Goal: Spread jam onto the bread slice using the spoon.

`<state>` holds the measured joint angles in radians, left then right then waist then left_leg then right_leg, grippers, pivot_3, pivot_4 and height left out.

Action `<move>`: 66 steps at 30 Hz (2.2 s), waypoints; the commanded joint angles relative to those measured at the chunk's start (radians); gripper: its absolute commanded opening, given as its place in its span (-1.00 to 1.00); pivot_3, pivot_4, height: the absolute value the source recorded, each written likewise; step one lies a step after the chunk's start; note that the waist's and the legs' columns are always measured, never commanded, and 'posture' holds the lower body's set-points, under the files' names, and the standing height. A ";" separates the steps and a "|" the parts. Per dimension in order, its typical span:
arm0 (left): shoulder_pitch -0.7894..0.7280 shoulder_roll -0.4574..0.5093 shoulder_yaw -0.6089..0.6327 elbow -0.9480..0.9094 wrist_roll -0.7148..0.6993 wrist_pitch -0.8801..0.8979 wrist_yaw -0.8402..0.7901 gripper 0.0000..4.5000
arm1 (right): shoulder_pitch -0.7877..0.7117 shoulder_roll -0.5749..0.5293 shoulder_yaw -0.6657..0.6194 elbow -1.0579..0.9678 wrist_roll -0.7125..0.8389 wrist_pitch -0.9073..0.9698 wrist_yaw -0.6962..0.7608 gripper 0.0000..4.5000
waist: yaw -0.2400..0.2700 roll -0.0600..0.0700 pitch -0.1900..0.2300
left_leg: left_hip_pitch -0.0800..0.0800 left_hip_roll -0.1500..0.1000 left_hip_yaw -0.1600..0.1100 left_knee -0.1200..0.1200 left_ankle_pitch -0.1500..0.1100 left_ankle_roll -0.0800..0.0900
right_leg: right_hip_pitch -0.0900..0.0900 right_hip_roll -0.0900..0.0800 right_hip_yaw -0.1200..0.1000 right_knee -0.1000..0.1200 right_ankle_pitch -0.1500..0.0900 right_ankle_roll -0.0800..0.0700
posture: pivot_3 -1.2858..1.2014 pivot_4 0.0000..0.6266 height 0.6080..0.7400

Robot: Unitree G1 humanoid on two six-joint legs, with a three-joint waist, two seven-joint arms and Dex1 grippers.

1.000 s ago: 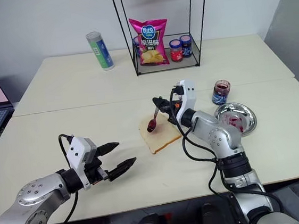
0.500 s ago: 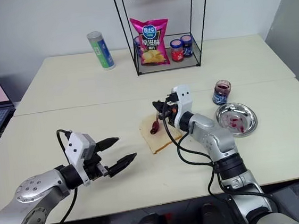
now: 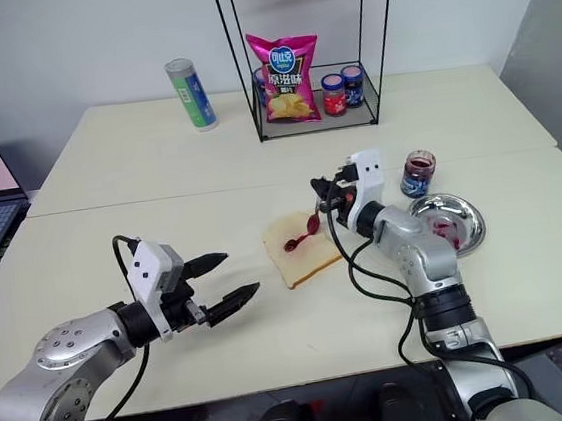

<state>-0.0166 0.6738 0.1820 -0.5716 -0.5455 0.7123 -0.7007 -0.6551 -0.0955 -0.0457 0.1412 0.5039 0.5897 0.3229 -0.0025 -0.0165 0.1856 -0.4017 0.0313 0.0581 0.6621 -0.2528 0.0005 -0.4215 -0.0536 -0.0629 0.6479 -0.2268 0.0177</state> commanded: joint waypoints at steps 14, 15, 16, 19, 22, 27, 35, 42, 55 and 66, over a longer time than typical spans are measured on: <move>-0.002 0.007 0.002 -0.033 -0.024 0.004 0.004 1.00 | -0.016 0.202 -0.233 0.015 0.304 0.230 -0.199 -0.99 | -0.004 0.000 0.000 | 0.000 0.000 0.000 -0.001 0.000 0.000 | 0.000 0.000 0.000 -0.001 0.002 -0.003 | 0.03 -0.52 1.00; 0.000 0.007 0.002 -0.033 -0.024 0.005 0.004 1.00 | -0.016 0.207 -0.236 0.023 0.308 0.228 -0.201 -0.99 | -0.004 0.000 0.000 | 0.000 0.000 0.000 -0.001 0.000 0.000 | 0.000 0.000 0.000 -0.001 0.002 -0.003 | 0.03 -0.52 1.00; 0.002 0.007 0.005 -0.033 -0.027 0.007 0.005 1.00 | -0.015 0.211 -0.233 0.032 0.305 0.224 -0.196 -0.99 | -0.004 0.000 0.000 | 0.000 0.000 0.000 -0.001 0.000 0.000 | 0.000 0.000 0.000 -0.001 0.002 -0.003 | 0.03 -0.52 1.00; 0.009 0.012 0.011 -0.030 -0.028 0.005 0.000 1.00 | -0.009 0.219 -0.226 0.067 0.294 0.210 -0.184 -0.99 | -0.005 0.000 0.000 | 0.000 0.001 0.000 -0.001 0.000 0.000 | 0.000 0.000 0.000 -0.001 0.002 -0.003 | 0.03 -0.52 1.00; 0.005 0.013 0.014 -0.029 -0.029 0.007 0.000 1.00 | -0.003 0.218 -0.224 0.084 0.288 0.206 -0.177 -0.99 | -0.005 0.000 0.000 | 0.000 0.000 0.000 -0.001 0.000 0.000 | 0.000 0.000 0.000 -0.001 0.002 -0.003 | 0.03 -0.52 1.00; 0.003 0.012 0.015 -0.031 -0.034 0.009 0.002 1.00 | 0.020 0.204 -0.208 0.095 0.254 0.194 -0.163 -0.99 | -0.005 0.000 0.000 | 0.000 0.000 0.000 -0.001 0.000 0.000 | 0.000 0.000 0.000 -0.001 -0.001 0.001 | 0.03 -0.52 1.00; -0.004 0.014 0.008 -0.029 -0.038 0.008 0.003 1.00 | 0.039 0.191 -0.208 0.125 0.212 0.154 -0.164 -0.99 | -0.005 0.000 0.000 | 0.000 0.000 0.000 -0.001 0.000 0.000 | 0.000 0.000 0.000 0.000 -0.001 0.001 | 0.03 -0.52 1.00; -0.017 0.017 0.000 -0.014 -0.033 0.001 -0.006 1.00 | 0.050 0.181 -0.200 0.134 0.191 0.140 -0.157 -0.99 | -0.004 0.000 0.000 | 0.000 0.000 0.000 -0.001 0.000 0.000 | 0.000 0.000 0.000 -0.001 -0.001 0.001 | 0.03 -0.52 1.00; -0.038 0.023 -0.018 0.013 -0.025 -0.014 -0.026 1.00 | 0.097 0.145 -0.168 0.113 0.170 0.126 -0.151 -0.99 | 0.000 0.000 0.000 | 0.000 0.000 -0.001 -0.001 0.000 0.000 | 0.001 0.000 0.000 -0.001 -0.001 0.001 | 0.03 -0.52 1.00; -0.059 0.027 -0.029 0.045 -0.016 -0.030 -0.045 1.00 | 0.139 0.114 -0.196 -0.049 0.245 0.232 -0.191 -0.99 | 0.003 0.000 0.000 | 0.000 0.000 -0.001 -0.001 0.000 0.000 | 0.001 0.000 -0.001 -0.002 -0.001 0.001 | 0.03 -0.52 1.00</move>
<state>-0.0644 0.6868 0.1537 -0.5112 -0.5649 0.7075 -0.7358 -0.5331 0.0436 -0.2169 0.1332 0.7469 0.7922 0.1657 0.0008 -0.0165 0.1855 -0.4019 0.0309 0.0574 0.6612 -0.2529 0.0005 -0.4209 -0.0540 -0.0635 0.6459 -0.2278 0.0192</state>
